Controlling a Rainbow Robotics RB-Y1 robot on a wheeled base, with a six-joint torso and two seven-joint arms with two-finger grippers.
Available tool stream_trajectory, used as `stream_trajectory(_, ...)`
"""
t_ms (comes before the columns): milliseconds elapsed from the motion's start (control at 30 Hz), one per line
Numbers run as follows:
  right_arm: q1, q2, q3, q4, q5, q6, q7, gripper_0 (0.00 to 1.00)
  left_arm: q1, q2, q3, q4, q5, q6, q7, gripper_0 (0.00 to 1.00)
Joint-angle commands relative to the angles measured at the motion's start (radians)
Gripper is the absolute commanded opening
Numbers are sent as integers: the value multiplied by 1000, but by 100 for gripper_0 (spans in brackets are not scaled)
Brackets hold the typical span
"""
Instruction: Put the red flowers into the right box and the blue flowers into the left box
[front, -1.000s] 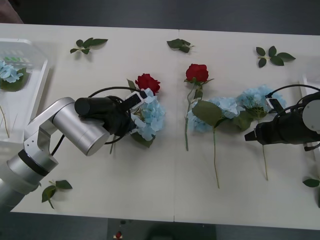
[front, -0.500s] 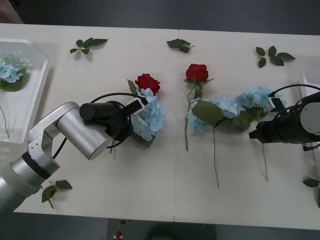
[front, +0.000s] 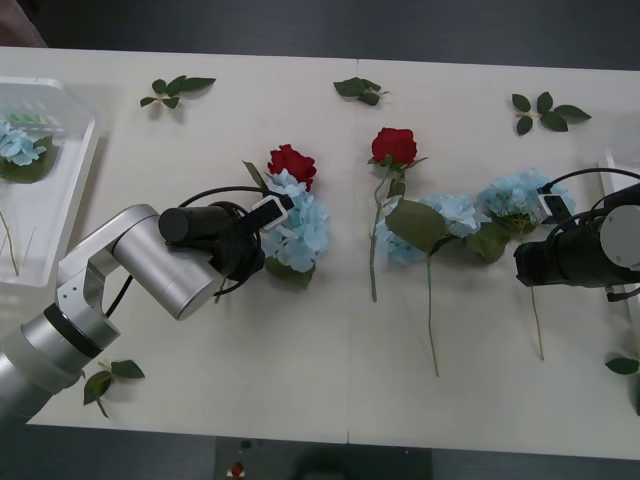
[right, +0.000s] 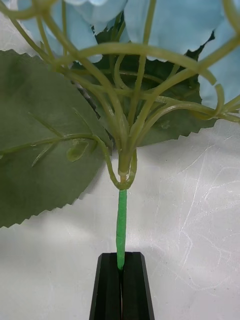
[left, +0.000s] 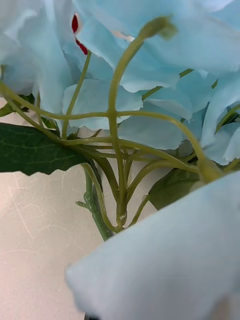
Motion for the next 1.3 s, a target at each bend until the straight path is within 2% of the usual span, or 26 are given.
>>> stream_trajectory(33, 9, 14, -2, -28, -7, 0, -48, 0, -15, 18, -2, -15, -2, -25, -21, 0)
stream_trajectory(300, 9, -3, -22, -31, -54, 6, -40, 0, -22, 53, 15, -138, 75, 21, 71, 0)
stream_trajectory(500, 9, -3, -76, -50, -88, 63, -26, 0, -20, 122, 46, -369, 152, 199, 233, 0)
stream_trajectory(567, 9, -3, -94, -64, -92, 84, -26, 0, -20, 156, 96, -469, 202, 295, 299, 0)
stream_trajectory(733, 9, -3, -126, -91, -100, 127, -26, 0, -20, 221, 241, -578, 318, 441, 382, 0)
stream_trajectory(933, 9, -3, -160, -120, -119, 170, -22, 0, -9, 325, 462, -581, 443, 567, 413, 0)
stream_trajectory(1100, 9, -3, -188, -162, -134, 190, 21, 0, 40, 411, 653, -504, 525, 611, 419, 0)
stream_trajectory(1300, 9, 43, -316, -202, -214, 262, 184, 0, 113, 483, 831, -388, 508, 611, 419, 0)
